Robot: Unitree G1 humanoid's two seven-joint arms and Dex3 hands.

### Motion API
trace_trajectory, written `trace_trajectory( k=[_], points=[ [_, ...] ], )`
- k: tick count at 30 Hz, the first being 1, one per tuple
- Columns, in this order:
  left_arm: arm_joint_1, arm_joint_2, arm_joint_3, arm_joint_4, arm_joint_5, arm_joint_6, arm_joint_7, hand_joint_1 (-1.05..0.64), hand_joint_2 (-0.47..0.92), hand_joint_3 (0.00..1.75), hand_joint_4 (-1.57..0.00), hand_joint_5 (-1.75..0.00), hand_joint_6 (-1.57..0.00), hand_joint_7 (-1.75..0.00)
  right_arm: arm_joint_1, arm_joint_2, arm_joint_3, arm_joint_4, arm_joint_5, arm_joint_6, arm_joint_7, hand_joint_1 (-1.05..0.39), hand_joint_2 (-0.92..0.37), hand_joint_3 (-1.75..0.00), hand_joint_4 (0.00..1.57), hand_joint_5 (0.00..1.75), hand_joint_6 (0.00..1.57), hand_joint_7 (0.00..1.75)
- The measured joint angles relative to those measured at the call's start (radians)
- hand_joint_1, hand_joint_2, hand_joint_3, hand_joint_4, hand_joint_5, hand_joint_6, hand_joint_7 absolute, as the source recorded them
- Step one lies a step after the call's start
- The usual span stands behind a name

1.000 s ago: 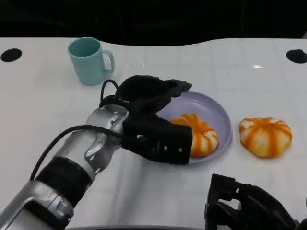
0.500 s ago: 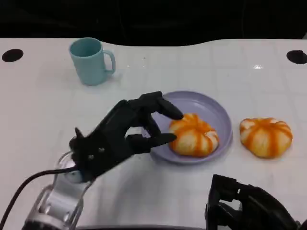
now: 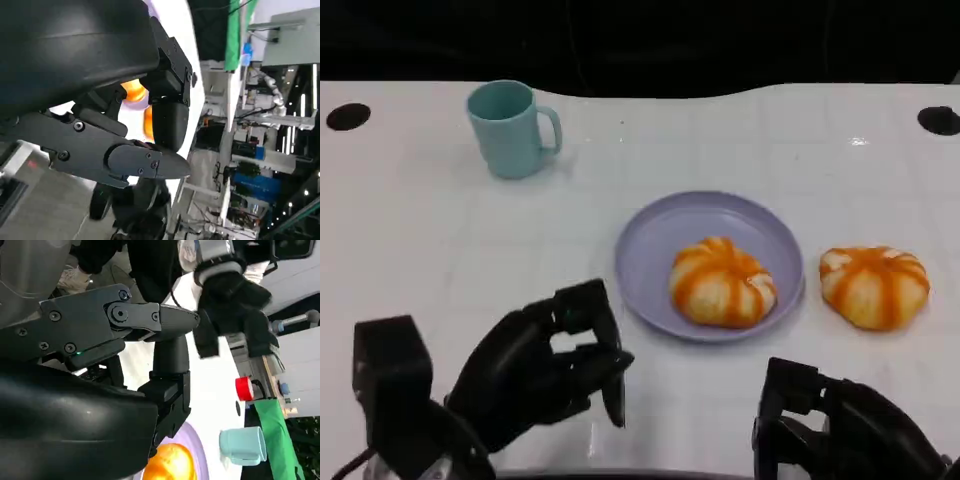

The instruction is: Grasp the bread from the table and place it into the plate.

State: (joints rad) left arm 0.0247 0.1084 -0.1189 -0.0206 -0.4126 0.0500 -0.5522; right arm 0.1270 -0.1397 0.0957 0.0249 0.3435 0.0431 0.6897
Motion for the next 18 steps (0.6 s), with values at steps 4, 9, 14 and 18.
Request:
trace_trajectory(
  k=[4, 9, 14, 18],
  points=[
    [0.059, -0.008, 0.016, -0.009, -0.062, 0.028, -0.037, -0.61, 0.92, 0.30, -0.85, -1.75, -0.61, -1.75, -0.002, -0.001, -0.004, 0.007, 0.001, -0.001, 0.007, -0.48, -0.92, -0.42, 0.62, 1.75, 0.45, 1.66],
    [0.093, -0.020, 0.027, 0.007, -0.099, 0.050, -0.081, -0.62, 0.92, 0.28, -0.89, -1.75, -0.65, -1.75, -0.002, -0.005, -0.008, 0.014, 0.001, -0.002, 0.013, -0.51, -0.92, -0.40, 0.61, 1.75, 0.46, 1.66],
    [0.075, -0.040, 0.045, 0.079, -0.132, 0.067, -0.129, -0.65, 0.92, 0.24, -0.90, -1.75, -0.66, -1.75, -0.004, -0.008, -0.017, 0.016, 0.001, 0.000, 0.012, -0.51, -0.92, -0.41, 0.61, 1.75, 0.44, 1.67],
    [0.070, -0.046, 0.049, 0.090, -0.131, 0.068, -0.134, -0.65, 0.92, 0.23, -0.91, -1.75, -0.68, -1.75, -0.010, -0.013, -0.023, 0.026, 0.008, 0.001, 0.014, -0.51, -0.92, -0.41, 0.62, 1.75, 0.45, 1.69]
  ],
)
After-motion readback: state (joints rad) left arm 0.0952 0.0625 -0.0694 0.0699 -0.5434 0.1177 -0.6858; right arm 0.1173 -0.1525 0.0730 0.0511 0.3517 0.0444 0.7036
